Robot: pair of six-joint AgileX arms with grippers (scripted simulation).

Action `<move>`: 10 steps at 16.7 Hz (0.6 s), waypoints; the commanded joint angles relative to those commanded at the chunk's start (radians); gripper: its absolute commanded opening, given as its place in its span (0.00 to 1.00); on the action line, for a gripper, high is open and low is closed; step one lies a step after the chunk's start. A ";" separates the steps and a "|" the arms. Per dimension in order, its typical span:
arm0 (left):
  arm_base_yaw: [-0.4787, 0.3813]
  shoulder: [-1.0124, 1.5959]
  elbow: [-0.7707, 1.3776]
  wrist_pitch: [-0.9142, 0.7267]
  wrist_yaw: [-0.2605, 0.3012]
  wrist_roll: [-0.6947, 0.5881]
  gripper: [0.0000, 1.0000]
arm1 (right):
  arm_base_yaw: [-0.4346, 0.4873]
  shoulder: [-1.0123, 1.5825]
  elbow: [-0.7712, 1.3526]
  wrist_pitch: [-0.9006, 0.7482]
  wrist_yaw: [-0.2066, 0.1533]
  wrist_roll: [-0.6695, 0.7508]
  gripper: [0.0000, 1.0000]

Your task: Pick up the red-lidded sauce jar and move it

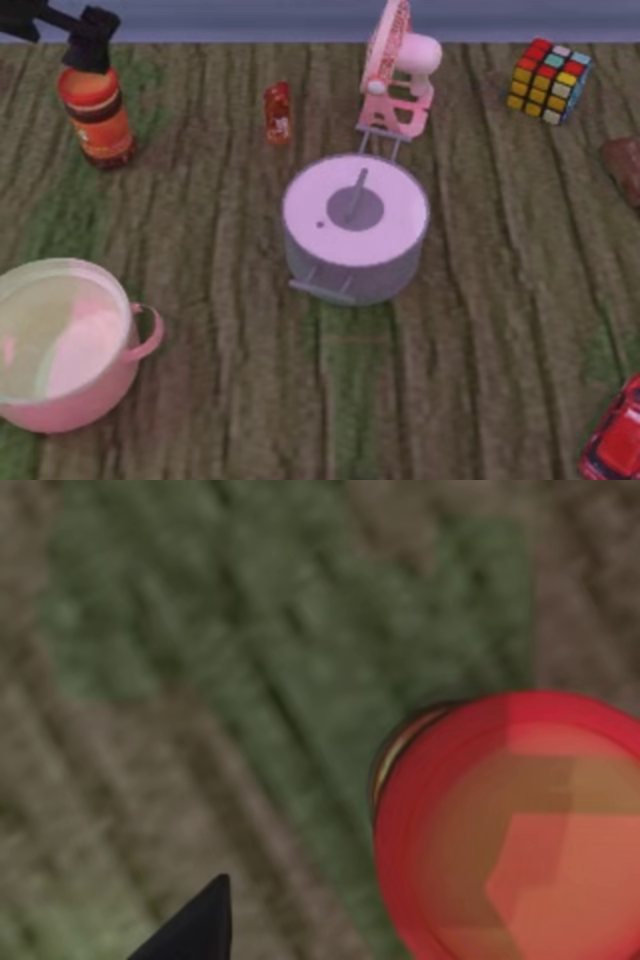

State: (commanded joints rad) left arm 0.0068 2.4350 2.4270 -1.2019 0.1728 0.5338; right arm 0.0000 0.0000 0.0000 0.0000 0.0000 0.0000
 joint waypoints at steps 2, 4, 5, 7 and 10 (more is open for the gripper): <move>0.002 0.072 0.040 -0.040 -0.001 0.009 1.00 | 0.000 0.000 0.000 0.000 0.000 0.000 1.00; 0.003 0.103 0.056 -0.059 -0.002 0.012 1.00 | 0.000 0.000 0.000 0.000 0.000 0.000 1.00; 0.003 0.103 0.056 -0.059 -0.002 0.012 1.00 | 0.000 0.000 0.000 0.000 0.000 0.000 1.00; 0.003 0.103 0.056 -0.059 -0.002 0.012 1.00 | 0.000 0.000 0.000 0.000 0.000 0.000 1.00; -0.003 0.107 0.052 -0.054 -0.002 0.011 1.00 | 0.000 0.000 0.000 0.000 0.000 0.000 1.00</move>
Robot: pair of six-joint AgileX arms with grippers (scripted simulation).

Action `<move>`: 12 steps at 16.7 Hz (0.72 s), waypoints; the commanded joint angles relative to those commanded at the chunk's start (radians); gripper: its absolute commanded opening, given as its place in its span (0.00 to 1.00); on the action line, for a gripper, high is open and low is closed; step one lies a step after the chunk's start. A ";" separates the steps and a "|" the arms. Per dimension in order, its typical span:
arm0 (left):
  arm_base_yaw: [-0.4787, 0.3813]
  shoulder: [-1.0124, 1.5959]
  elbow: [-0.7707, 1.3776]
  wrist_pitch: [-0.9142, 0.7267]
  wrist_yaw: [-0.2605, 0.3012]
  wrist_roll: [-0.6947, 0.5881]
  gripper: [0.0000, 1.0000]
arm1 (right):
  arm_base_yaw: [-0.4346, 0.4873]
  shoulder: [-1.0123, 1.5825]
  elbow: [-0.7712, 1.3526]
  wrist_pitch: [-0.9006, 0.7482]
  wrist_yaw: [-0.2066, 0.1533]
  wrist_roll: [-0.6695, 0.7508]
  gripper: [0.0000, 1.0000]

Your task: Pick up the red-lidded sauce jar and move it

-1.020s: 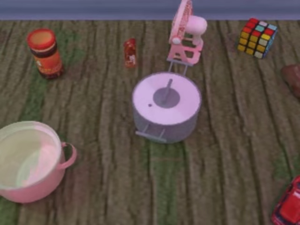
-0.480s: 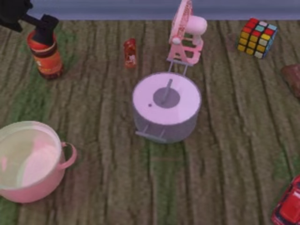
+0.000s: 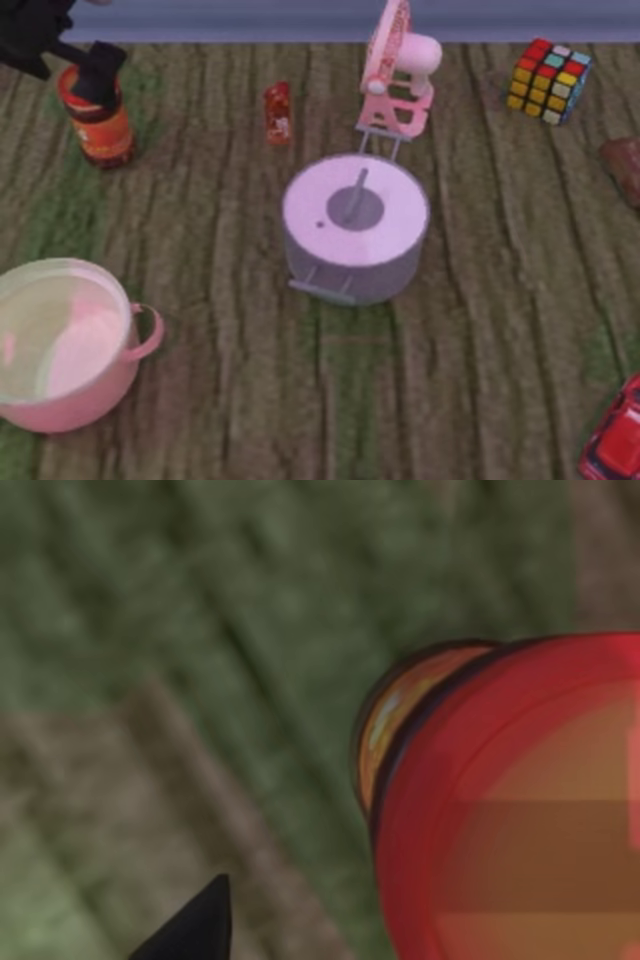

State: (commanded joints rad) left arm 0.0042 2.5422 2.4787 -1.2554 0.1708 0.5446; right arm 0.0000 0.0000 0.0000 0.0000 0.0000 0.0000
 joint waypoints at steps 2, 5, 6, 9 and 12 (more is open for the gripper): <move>0.000 0.011 -0.016 0.030 -0.001 -0.004 1.00 | 0.000 0.000 0.000 0.000 0.000 0.000 1.00; -0.006 0.038 -0.054 0.098 -0.002 -0.010 1.00 | 0.000 0.000 0.000 0.000 0.000 0.000 1.00; -0.008 0.046 -0.065 0.117 -0.002 -0.011 1.00 | 0.000 0.000 0.000 0.000 0.000 0.000 1.00; -0.009 0.054 -0.076 0.136 -0.003 -0.013 1.00 | 0.000 0.000 0.000 0.000 0.000 0.000 1.00; -0.009 0.054 -0.076 0.136 -0.003 -0.013 0.92 | 0.000 0.000 0.000 0.000 0.000 0.000 1.00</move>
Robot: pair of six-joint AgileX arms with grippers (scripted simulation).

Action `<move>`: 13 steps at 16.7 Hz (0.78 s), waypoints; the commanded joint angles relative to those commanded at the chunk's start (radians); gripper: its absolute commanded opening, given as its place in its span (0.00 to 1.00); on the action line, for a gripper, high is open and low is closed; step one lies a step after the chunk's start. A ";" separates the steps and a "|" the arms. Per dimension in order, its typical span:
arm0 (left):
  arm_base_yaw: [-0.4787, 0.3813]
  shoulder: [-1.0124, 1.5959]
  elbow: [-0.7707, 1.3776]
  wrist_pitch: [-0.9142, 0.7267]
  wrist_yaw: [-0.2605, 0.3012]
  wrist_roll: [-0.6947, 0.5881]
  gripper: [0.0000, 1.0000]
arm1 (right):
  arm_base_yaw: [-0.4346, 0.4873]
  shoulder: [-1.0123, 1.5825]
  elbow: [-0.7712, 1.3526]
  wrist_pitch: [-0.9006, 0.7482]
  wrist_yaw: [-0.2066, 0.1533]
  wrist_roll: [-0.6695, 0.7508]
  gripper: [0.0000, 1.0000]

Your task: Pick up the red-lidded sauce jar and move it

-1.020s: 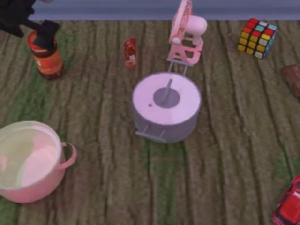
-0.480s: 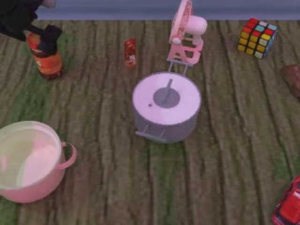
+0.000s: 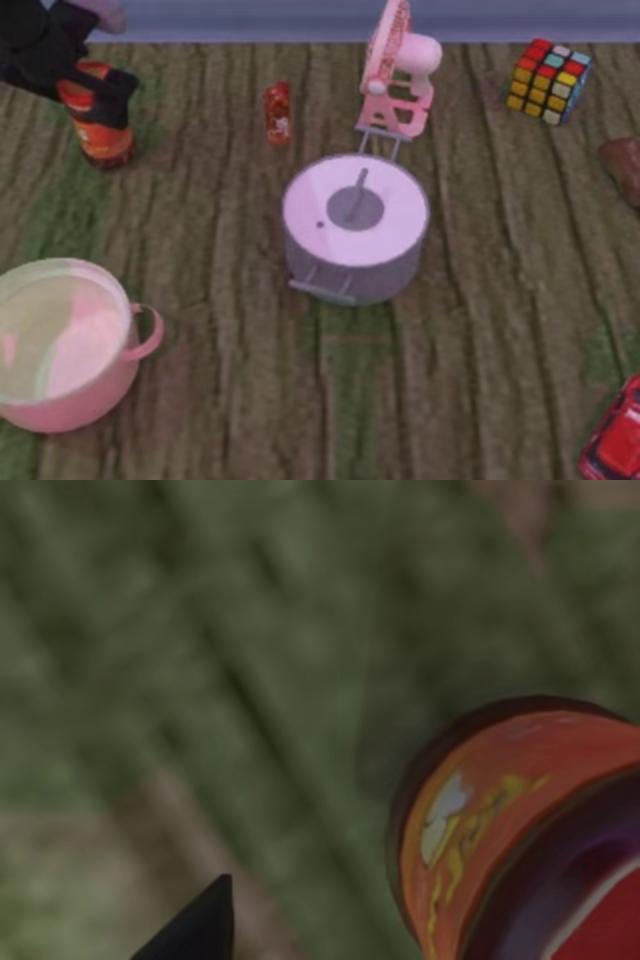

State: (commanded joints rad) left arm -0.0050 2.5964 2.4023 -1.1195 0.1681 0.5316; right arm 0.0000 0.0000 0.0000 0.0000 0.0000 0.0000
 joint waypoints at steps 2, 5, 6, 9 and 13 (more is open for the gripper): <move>0.000 0.000 0.000 0.000 0.000 0.000 0.77 | 0.000 0.000 0.000 0.000 0.000 0.000 1.00; 0.000 0.000 0.000 0.000 0.000 0.000 0.55 | 0.000 0.000 0.000 0.000 0.000 0.000 1.00; 0.000 0.000 0.000 0.000 0.000 0.000 0.47 | 0.000 0.000 0.000 0.000 0.000 0.000 1.00; 0.000 0.000 0.000 0.000 0.000 0.000 0.25 | 0.000 0.000 0.000 0.000 0.000 0.000 1.00; 0.000 0.000 0.000 0.000 0.000 0.000 0.00 | 0.000 0.000 0.000 0.000 0.000 0.000 1.00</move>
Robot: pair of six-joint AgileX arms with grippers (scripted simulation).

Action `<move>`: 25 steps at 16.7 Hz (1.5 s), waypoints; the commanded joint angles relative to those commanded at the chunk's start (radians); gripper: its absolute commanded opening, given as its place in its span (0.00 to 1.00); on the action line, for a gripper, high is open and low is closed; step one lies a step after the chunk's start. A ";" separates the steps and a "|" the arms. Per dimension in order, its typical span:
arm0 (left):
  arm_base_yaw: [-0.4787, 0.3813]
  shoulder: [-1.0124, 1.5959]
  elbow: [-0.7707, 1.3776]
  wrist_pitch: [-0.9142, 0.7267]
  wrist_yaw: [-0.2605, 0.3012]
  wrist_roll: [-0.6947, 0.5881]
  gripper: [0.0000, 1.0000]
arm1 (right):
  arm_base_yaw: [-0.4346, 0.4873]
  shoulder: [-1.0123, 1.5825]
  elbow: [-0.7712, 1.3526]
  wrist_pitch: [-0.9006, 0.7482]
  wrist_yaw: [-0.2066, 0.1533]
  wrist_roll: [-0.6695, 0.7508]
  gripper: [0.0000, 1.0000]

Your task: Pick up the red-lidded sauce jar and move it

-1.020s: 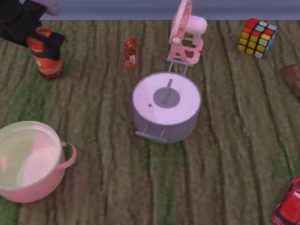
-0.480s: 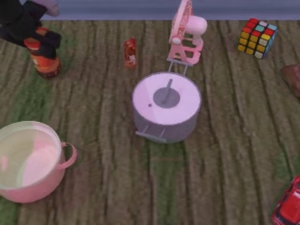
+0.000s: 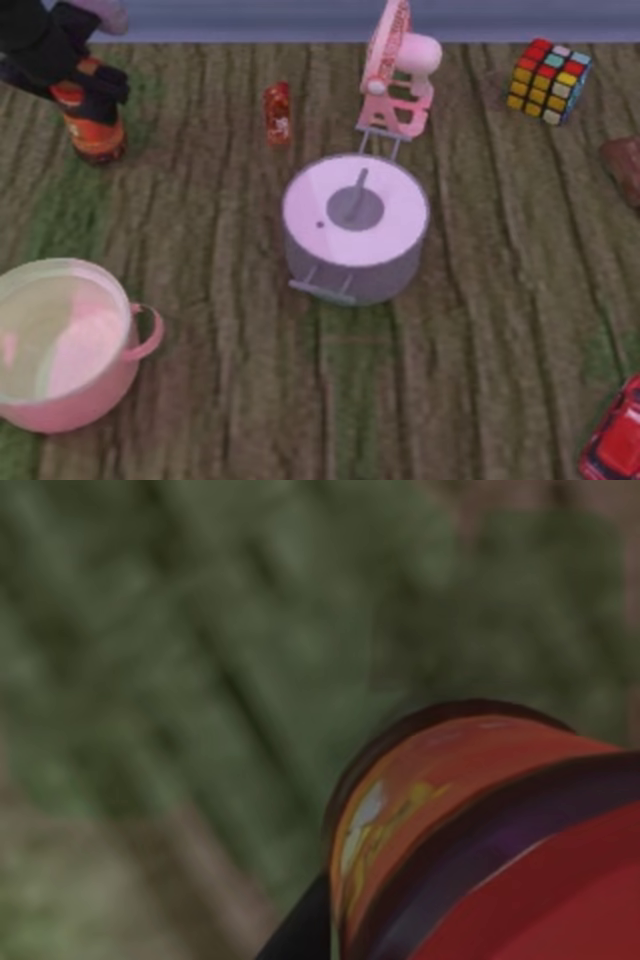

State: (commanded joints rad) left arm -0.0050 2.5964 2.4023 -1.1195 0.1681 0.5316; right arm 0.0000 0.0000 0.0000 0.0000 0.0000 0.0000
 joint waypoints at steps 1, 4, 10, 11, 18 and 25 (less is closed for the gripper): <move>0.000 0.000 0.000 0.000 0.000 0.000 0.00 | 0.000 0.000 0.000 0.000 0.000 0.000 1.00; 0.000 0.000 0.000 0.000 0.000 0.000 0.00 | 0.000 0.000 0.000 0.000 0.000 0.000 1.00; 0.005 -0.016 -0.015 0.000 -0.001 0.001 0.00 | 0.000 0.000 0.000 0.000 0.000 0.000 1.00; 0.007 -0.039 -0.039 0.000 -0.001 0.000 0.00 | 0.000 0.000 0.000 0.000 0.000 0.000 1.00; 0.025 -0.384 -0.366 -0.010 -0.005 0.002 0.00 | 0.000 0.000 0.000 0.000 0.000 0.000 1.00; 0.032 -0.528 -0.508 -0.020 -0.005 0.006 0.00 | 0.000 0.000 0.000 0.000 0.000 0.000 1.00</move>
State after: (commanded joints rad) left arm 0.0271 2.0687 1.8945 -1.1399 0.1627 0.5375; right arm 0.0000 0.0000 0.0000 0.0000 0.0000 0.0000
